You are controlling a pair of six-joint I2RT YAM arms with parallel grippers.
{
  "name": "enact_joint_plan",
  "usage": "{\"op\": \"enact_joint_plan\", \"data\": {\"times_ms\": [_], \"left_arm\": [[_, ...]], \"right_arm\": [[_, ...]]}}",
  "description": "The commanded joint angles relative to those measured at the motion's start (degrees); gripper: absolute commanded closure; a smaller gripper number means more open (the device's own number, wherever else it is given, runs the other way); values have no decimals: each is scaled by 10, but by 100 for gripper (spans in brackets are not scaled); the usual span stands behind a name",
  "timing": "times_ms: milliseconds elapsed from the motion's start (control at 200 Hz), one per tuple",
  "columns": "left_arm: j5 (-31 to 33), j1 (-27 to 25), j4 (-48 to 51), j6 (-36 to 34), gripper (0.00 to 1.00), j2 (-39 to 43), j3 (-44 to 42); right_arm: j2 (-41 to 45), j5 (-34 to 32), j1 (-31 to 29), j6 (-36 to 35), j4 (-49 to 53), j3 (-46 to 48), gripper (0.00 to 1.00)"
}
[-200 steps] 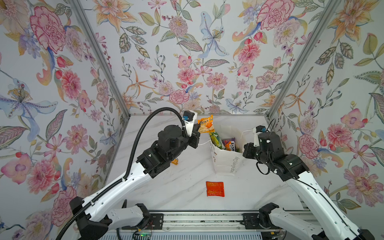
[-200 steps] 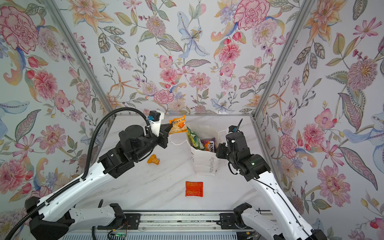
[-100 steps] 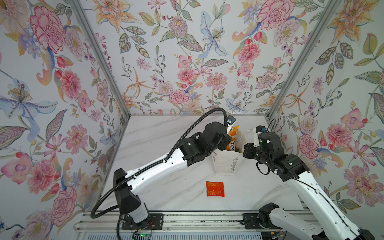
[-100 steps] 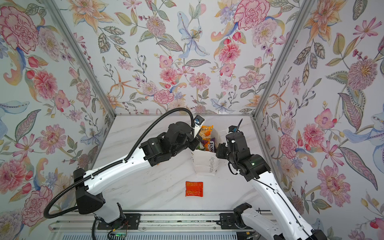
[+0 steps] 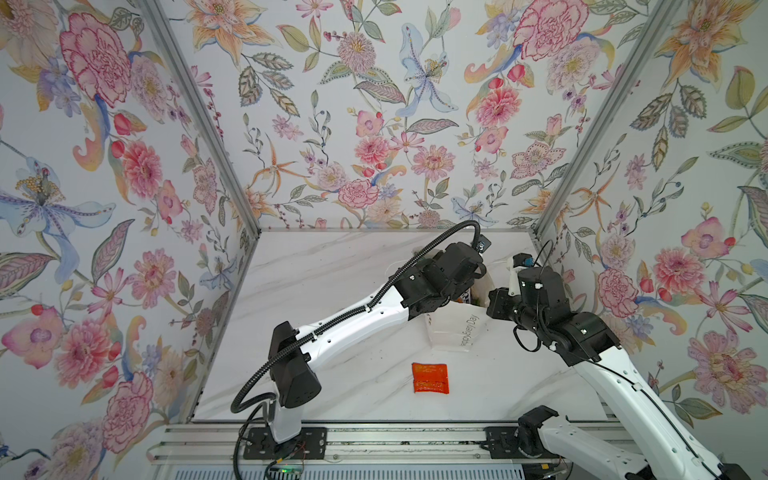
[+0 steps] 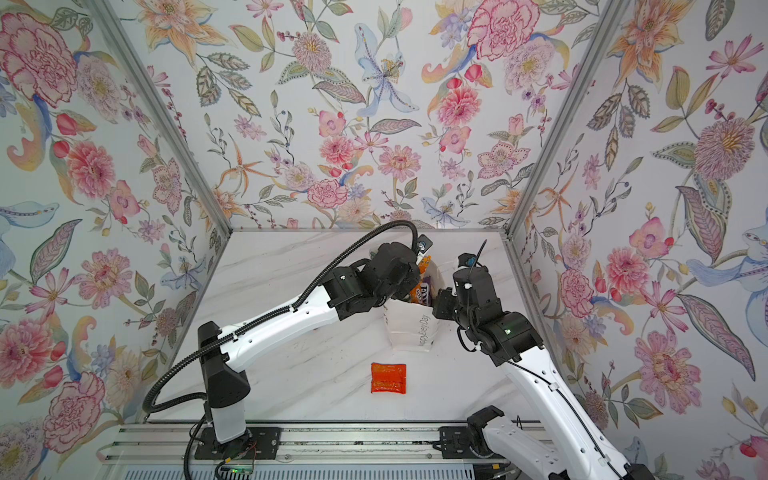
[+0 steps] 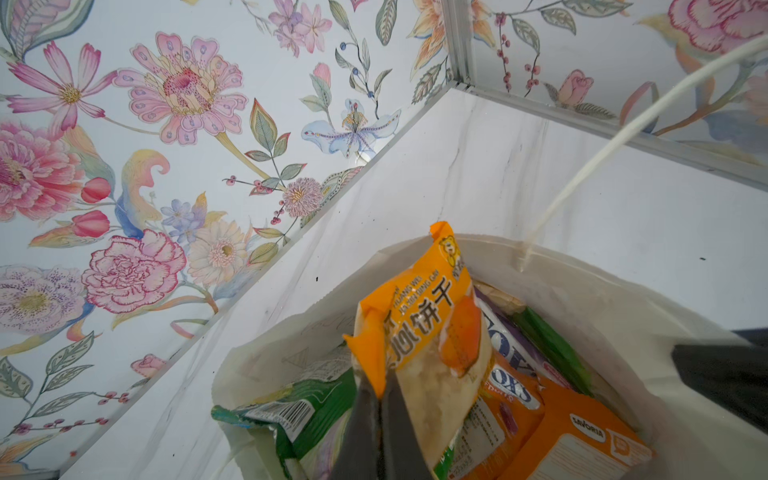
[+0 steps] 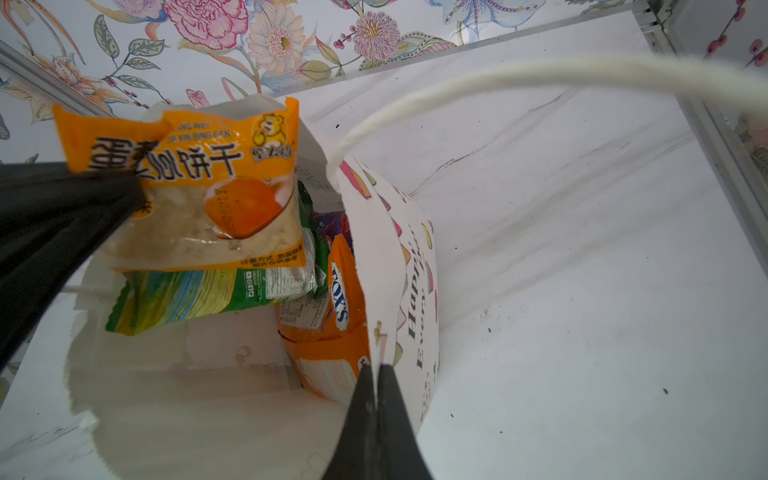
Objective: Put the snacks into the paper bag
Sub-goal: 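Lower the biscuit packet into the bag and open the left gripper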
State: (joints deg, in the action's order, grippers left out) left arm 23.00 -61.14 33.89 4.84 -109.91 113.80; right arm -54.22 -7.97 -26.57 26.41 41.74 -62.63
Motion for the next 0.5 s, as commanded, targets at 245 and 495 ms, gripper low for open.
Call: {"op": "enact_joint_plan", "data": {"times_ms": [245,495], "left_arm": [[30,9,46,-23,100,-54,63],[30,24,44,-15,99,-55,63]], "right_arm": [[20,-2,-3,1,-18,7,100],[21,-3,-3,1,-18,9,100]]}}
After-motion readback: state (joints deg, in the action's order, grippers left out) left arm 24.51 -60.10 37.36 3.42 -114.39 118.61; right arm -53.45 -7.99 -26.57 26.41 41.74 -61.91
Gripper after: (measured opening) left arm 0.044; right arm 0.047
